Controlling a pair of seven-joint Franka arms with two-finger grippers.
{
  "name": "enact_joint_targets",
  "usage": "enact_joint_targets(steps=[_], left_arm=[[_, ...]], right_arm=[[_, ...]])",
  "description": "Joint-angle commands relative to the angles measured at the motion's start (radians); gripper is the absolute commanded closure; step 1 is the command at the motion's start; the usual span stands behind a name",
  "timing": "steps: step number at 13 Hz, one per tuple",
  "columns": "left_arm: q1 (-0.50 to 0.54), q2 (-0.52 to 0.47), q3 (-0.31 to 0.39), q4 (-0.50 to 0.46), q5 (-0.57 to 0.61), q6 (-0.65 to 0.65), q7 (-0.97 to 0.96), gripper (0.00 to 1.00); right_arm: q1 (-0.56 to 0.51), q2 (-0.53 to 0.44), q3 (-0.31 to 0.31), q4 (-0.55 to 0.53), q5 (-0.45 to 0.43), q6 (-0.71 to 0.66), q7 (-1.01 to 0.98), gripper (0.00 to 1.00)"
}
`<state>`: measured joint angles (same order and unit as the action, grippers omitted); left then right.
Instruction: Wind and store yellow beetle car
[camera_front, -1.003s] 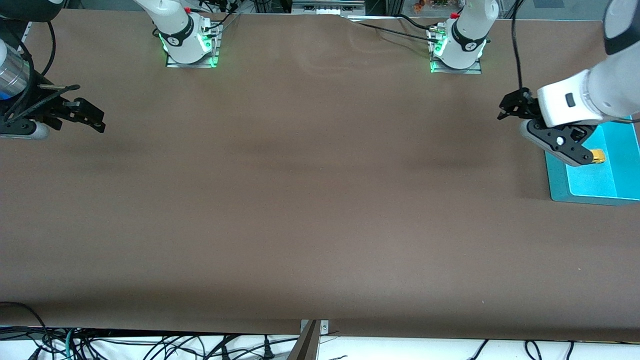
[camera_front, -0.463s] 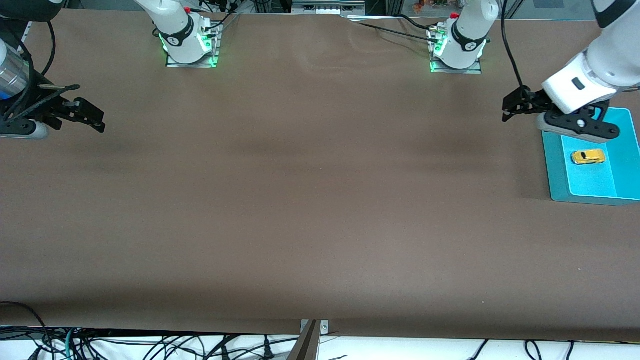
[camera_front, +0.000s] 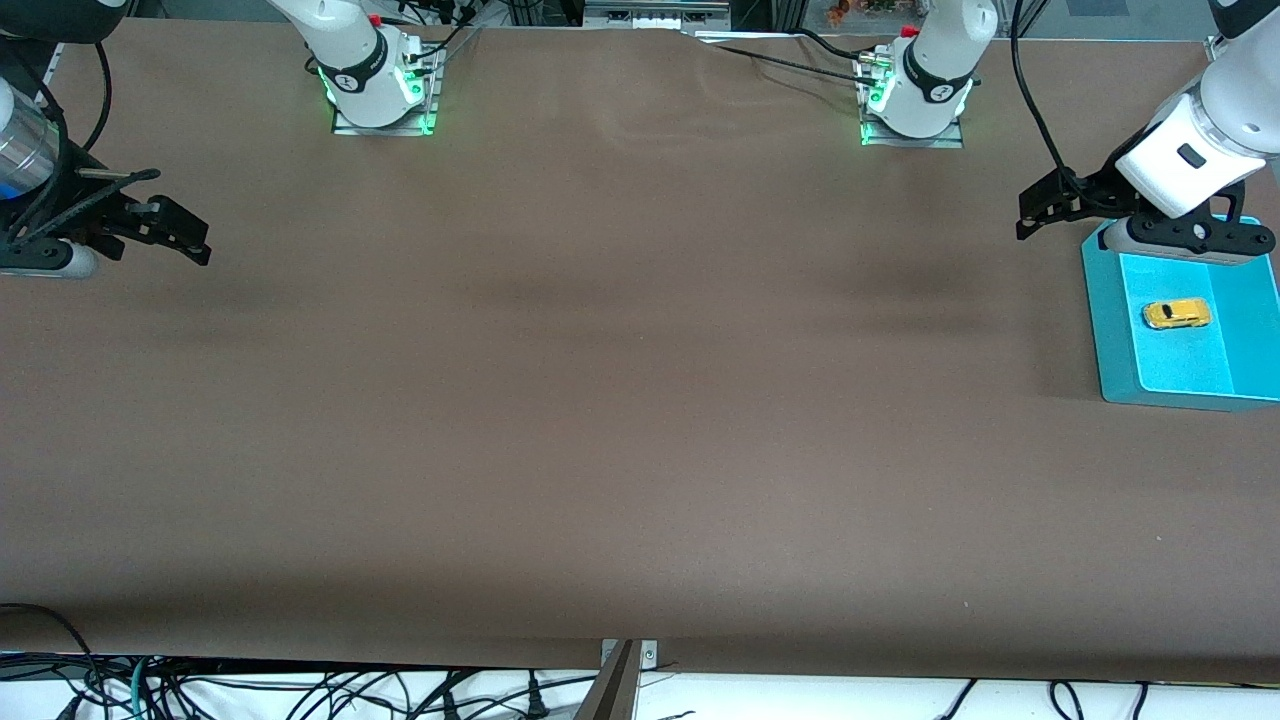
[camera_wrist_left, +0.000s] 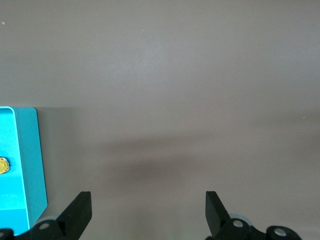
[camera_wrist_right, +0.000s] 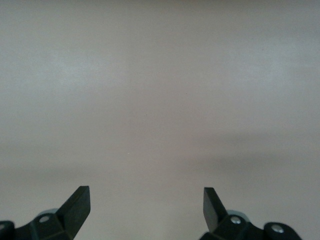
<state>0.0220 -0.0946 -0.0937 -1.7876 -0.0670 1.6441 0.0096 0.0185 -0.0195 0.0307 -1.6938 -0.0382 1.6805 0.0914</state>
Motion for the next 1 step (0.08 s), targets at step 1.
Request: enact_joint_targets(steps=[1], left_arm=[[-0.002, 0.016, 0.003, 0.022, 0.026, 0.006, -0.017, 0.00]], right_arm=[[0.003, -0.022, -0.002, -0.017, 0.012, -0.004, -0.002, 0.00]])
